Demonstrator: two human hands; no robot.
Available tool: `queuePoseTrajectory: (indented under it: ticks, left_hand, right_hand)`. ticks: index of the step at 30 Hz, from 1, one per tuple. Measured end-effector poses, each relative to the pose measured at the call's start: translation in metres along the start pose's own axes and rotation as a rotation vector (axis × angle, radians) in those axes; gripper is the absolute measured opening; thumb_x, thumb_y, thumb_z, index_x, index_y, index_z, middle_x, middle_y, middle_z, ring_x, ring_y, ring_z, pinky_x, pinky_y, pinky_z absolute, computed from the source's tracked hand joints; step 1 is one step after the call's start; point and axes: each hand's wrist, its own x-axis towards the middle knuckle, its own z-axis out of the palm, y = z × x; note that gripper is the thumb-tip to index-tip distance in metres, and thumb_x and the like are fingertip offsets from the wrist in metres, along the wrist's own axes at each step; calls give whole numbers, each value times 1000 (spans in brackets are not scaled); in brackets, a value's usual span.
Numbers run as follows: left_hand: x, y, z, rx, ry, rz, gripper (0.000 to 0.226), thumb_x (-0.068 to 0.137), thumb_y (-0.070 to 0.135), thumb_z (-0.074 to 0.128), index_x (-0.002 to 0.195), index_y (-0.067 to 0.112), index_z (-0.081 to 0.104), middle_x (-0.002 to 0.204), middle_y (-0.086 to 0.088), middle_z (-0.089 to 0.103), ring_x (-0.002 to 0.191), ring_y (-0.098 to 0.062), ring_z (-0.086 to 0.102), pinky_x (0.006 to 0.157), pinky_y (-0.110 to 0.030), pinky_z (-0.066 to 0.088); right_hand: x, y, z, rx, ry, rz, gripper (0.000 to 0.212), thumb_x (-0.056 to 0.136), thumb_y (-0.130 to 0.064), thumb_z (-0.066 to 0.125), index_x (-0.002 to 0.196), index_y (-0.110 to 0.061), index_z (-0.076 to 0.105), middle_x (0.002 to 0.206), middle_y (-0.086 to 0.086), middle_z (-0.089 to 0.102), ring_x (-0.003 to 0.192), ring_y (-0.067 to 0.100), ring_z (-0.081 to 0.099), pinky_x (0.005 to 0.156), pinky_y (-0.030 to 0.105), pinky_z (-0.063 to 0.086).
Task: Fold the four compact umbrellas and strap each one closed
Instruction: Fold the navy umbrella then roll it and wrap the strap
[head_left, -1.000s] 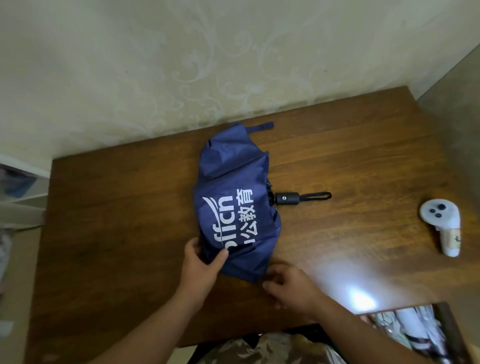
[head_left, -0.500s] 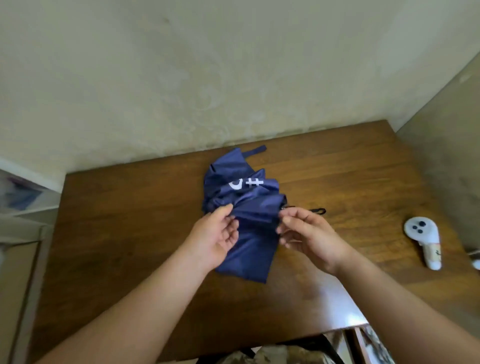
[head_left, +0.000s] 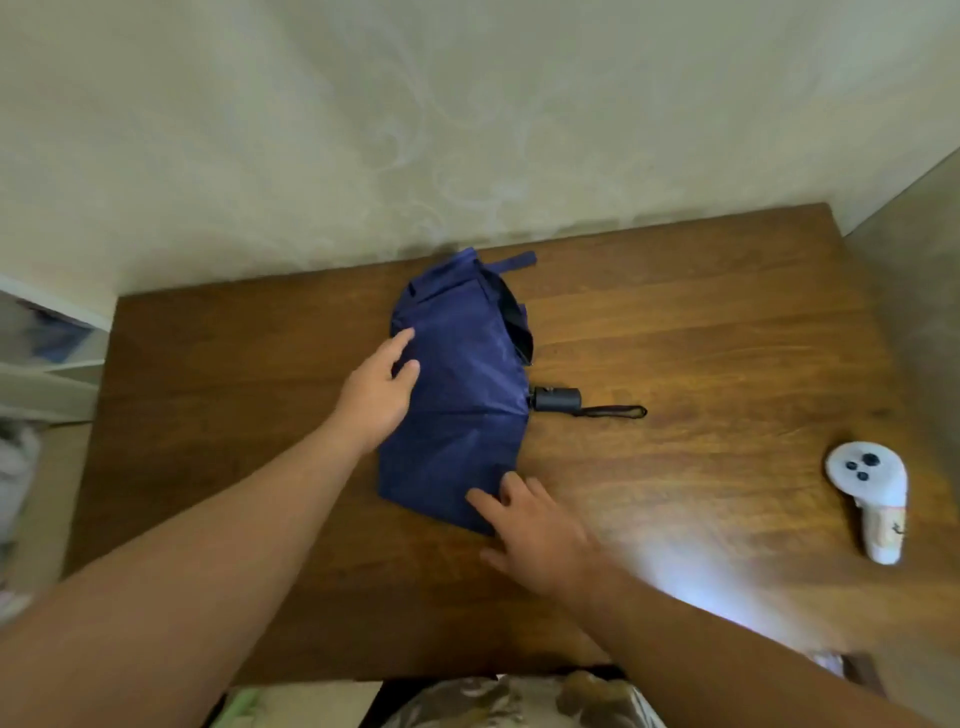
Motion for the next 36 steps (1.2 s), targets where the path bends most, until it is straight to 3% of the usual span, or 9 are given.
queuePoseTrajectory:
  ticks: [3,6,13,15,20,25,28,32,36]
  left_hand:
    - [-48,-47,1,48,129,31,54,109,28,54,160,37,39,155,15,47,142,-9,46,118,-37,40]
    - [-108,-84,18,105,78,-97,63,105,21,59,161,39,35,149,12,50,137,-14,51,114,-38,44]
    - [-158,-82,43,-187,178,-393,74,100,7,69,161,27,33,143,0,58,123,-19,59,96,-36,51]
    - [-141,-67,42,-307,200,-446,69,99,9,71,158,27,38,143,-2,58,115,-16,60,87,-32,53]
    - [-82,-24,30,-449,155,-388,80,99,20,74,162,37,28,148,6,51,130,-21,56,111,-48,50]
    - [-33,3,22,-192,294,-115,69,96,33,76,153,40,38,142,2,54,118,-19,61,98,-41,57]
    - [-9,0,6,-71,233,-132,63,93,49,75,147,43,44,133,5,58,120,-23,60,101,-49,56]
    - [0,-2,-11,-11,150,-113,47,92,54,74,135,39,63,132,6,54,127,-25,54,106,-50,53]
    - [-3,1,-19,-65,80,-21,40,95,45,74,132,33,65,125,8,60,117,-18,59,99,-42,54]
  right_hand:
    - [9,3,13,69,87,55,48,101,-37,58,145,-33,41,138,5,46,125,29,49,95,44,54]
    - [16,8,8,60,140,-30,21,103,-27,55,122,-27,64,116,0,57,110,27,60,84,40,56]
    - [23,11,-100,313,566,-188,22,102,-34,59,106,-22,77,93,-7,56,86,13,55,73,27,45]
    - [40,18,-141,404,545,-97,24,104,-34,58,99,-21,77,91,-7,55,84,14,56,72,31,45]
    - [84,31,-200,288,281,109,47,108,-41,47,66,-20,55,70,0,59,70,24,57,61,36,35]
    - [99,39,-193,775,258,399,44,108,-33,53,73,-6,57,74,12,60,71,28,57,64,36,42]
    - [94,32,-182,1122,341,496,44,106,-32,57,108,11,67,101,22,72,93,32,69,83,42,58]
    - [74,14,-166,1310,379,480,26,107,-33,59,93,-13,68,69,-7,62,59,8,57,47,19,44]
    - [56,9,-146,1251,448,349,21,107,-26,59,91,-18,69,84,-1,63,79,14,55,66,27,43]
